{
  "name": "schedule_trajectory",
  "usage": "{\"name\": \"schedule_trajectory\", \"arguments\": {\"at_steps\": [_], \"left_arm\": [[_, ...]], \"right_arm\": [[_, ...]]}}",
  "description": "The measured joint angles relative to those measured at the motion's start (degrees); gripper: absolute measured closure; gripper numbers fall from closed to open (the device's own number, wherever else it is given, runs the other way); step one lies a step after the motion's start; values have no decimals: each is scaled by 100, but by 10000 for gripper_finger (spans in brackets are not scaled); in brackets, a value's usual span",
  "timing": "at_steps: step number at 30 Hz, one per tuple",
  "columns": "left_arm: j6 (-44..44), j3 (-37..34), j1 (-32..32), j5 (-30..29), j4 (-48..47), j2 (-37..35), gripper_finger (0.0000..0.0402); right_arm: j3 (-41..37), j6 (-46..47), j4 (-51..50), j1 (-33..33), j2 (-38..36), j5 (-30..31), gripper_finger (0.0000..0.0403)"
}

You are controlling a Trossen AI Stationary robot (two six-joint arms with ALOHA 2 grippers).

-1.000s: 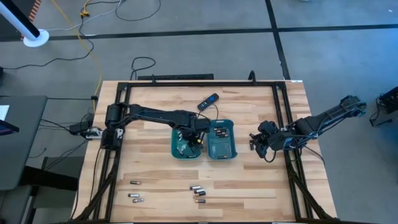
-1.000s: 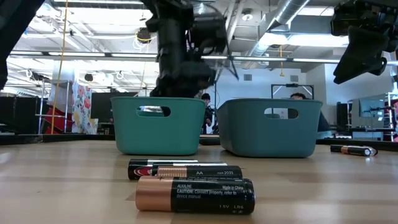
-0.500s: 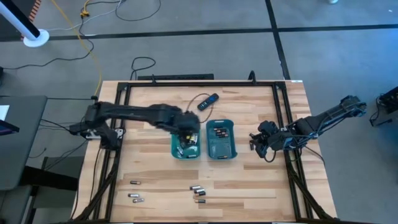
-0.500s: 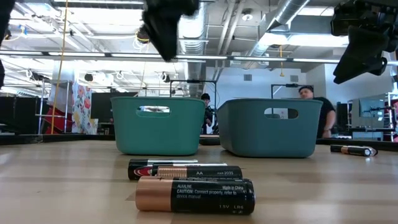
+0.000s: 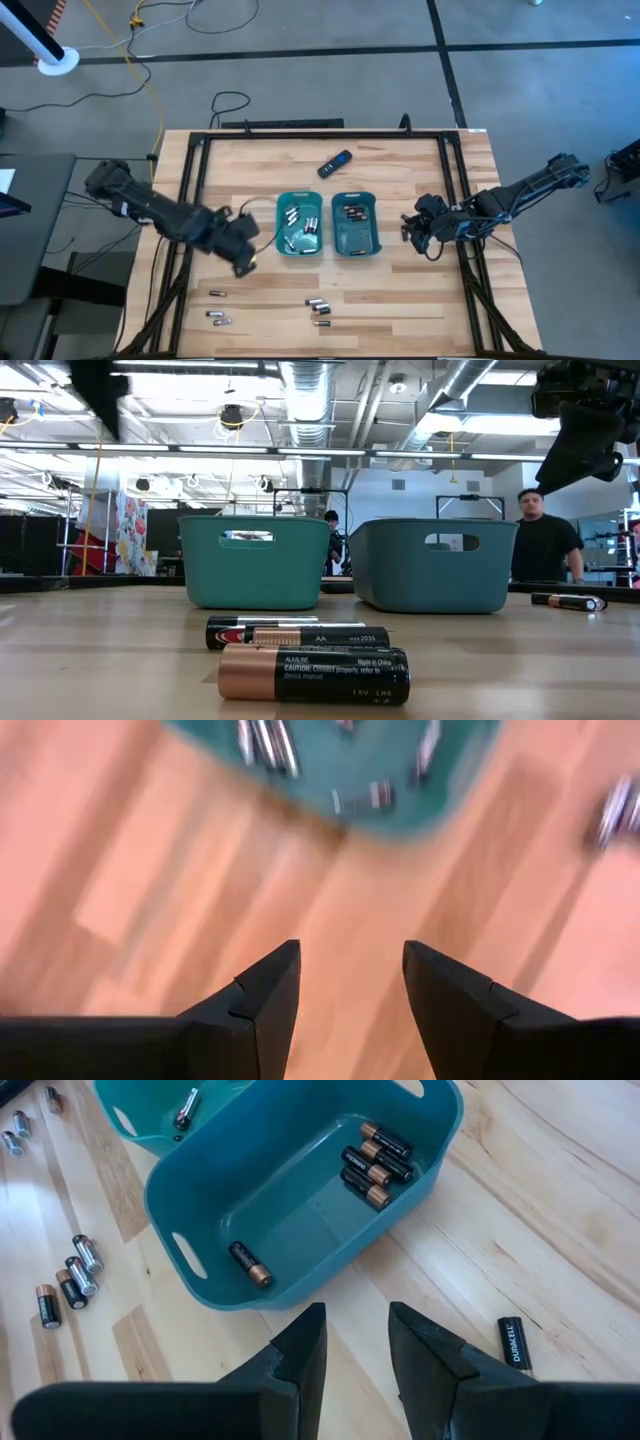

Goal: Sort batteries
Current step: Put the copper and black battery into the blue bin

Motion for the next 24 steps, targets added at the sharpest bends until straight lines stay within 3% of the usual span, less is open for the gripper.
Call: {"name": "schedule_trajectory", "arguments": {"at_steps": [9, 24], "left_arm": [[-724, -1063, -1276, 496, 463, 169, 229], [-1277, -1599, -2810, 907, 1611, 716, 229]], "right_arm": [[0, -2, 172, 0, 0, -1, 276], [0, 103, 253, 0, 0, 0, 276]]}}
